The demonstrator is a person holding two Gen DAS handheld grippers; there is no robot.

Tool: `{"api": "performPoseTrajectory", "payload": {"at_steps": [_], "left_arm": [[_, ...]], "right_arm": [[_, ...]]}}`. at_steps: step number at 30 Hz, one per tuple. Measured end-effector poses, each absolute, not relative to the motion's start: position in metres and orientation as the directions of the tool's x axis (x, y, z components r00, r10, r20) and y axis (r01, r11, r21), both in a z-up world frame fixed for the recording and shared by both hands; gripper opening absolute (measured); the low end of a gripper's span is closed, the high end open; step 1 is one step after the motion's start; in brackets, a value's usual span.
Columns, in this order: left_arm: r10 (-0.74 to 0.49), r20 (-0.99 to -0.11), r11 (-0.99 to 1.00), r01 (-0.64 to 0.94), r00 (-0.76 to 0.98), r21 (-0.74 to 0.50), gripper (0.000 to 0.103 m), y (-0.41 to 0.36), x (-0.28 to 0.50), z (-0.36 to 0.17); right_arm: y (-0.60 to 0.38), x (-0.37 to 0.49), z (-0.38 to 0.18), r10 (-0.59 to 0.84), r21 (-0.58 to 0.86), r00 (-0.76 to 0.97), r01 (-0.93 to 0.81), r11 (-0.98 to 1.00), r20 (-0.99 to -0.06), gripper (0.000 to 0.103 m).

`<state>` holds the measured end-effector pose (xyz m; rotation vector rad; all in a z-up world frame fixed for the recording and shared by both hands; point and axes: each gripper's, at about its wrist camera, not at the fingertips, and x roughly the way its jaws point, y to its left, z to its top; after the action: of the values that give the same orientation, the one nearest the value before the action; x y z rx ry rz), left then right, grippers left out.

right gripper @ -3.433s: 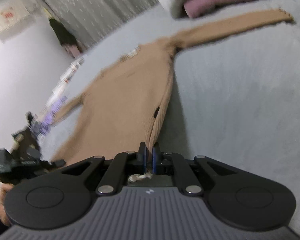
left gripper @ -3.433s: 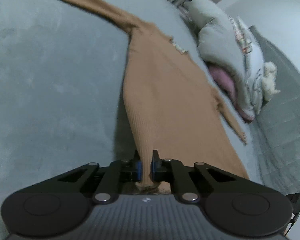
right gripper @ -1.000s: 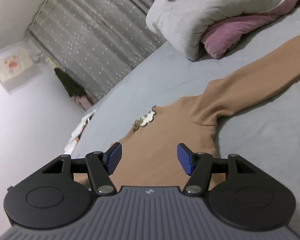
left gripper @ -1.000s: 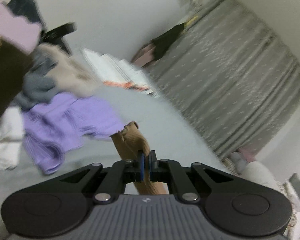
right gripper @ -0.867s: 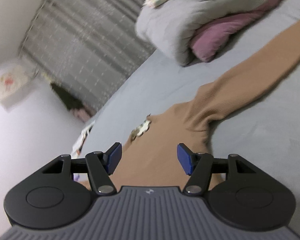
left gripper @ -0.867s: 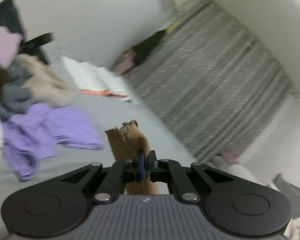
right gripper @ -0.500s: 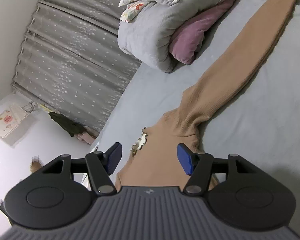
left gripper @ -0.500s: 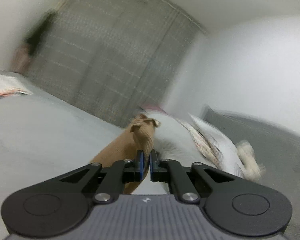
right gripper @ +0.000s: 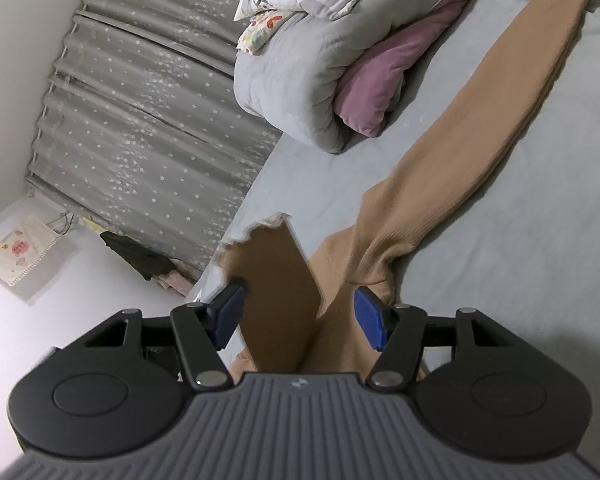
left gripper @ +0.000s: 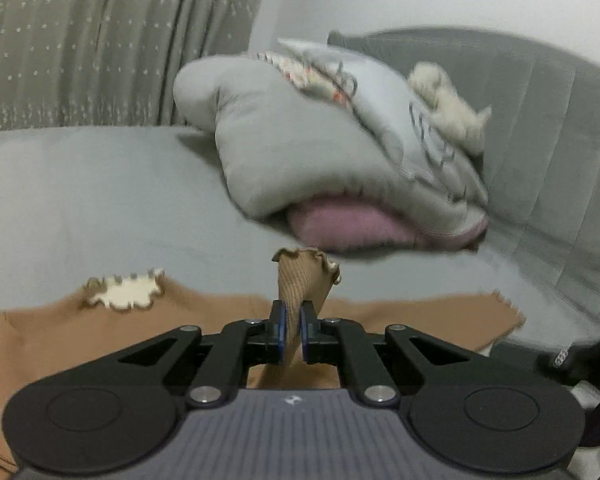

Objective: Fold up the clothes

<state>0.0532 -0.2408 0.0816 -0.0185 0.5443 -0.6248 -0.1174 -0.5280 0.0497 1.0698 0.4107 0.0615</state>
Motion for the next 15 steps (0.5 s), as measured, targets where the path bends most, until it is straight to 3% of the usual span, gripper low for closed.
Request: {"api": "performPoseTrajectory", "payload": {"at_steps": [2, 5, 8, 15], "left_arm": [[-0.554, -0.504, 0.813, 0.561, 0.662, -0.156, 0.033, -0.237, 0.053, 0.078], [-0.536, -0.500, 0.808, 0.586, 0.680, -0.069, 0.053, -0.216, 0.037, 0.082], [-0.500, -0.513, 0.806, 0.592, 0.697, 0.018, 0.060, -0.181, 0.021, 0.087], [-0.271, -0.599, 0.849, 0.481, 0.753, 0.220, 0.062, -0.080, 0.021, 0.070]], "right_arm": [[-0.527, -0.116, 0.049, 0.248, 0.861, 0.922, 0.147, 0.487, -0.297, 0.063], [-0.526, -0.113, 0.049, 0.255, 0.860, 0.919, 0.145, 0.489, -0.300, 0.063], [-0.525, -0.112, 0.047, 0.272, 0.858, 0.911, 0.144, 0.493, -0.309, 0.063], [-0.516, -0.099, 0.041, 0.273, 0.800, 0.880, 0.176, 0.573, -0.389, 0.063]]}}
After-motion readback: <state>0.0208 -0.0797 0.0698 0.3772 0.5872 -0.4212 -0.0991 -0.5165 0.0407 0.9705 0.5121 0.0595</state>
